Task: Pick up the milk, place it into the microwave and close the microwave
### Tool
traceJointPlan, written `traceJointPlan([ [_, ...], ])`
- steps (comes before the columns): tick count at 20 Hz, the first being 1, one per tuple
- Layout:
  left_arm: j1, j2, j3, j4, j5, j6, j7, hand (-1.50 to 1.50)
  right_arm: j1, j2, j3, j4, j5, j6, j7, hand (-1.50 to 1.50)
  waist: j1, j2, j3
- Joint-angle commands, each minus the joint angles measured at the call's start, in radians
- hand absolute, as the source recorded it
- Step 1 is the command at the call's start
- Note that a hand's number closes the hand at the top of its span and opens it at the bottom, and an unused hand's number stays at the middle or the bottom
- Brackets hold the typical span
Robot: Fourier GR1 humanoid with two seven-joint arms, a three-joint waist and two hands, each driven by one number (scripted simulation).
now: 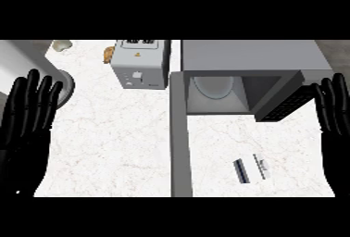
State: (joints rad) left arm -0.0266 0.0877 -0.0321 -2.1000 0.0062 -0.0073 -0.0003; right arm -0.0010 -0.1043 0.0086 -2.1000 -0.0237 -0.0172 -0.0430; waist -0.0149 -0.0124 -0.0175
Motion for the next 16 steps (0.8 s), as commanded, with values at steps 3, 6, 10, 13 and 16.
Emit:
traceJointPlan([
  [3,0.006,0.012,0.054,0.052,0.056,-0.034,-0.028,-1.5,0.2,-0.019,0.042,-0.219,-0.005,0.056,0.055,-1.5,0.005,0.01,0.017],
  [6,0.023,0.022,0.062,0.075,0.064,-0.05,-0.009,-1.5,0.367,-0.033,0.046,-0.29,-0.043,0.131,-0.016,-1.5,0.001,0.01,0.017],
  [10,0.087,-0.062,0.094,0.057,0.241,-0.019,0.072,-1.5,0.476,-0.052,0.079,-0.303,-0.116,0.179,0.055,-1.5,0.001,0.008,0.017],
  [13,0.21,-0.086,0.086,0.035,0.274,-0.056,0.008,-1.5,0.56,0.004,0.148,-0.191,-0.025,0.196,-0.117,-1.5,0.009,0.009,0.018],
  [16,0.297,-0.087,0.002,-0.027,0.227,-0.035,-0.044,-1.5,0.59,-0.029,0.054,-0.187,-0.102,0.239,-0.127,-1.5,0.012,0.01,0.018],
])
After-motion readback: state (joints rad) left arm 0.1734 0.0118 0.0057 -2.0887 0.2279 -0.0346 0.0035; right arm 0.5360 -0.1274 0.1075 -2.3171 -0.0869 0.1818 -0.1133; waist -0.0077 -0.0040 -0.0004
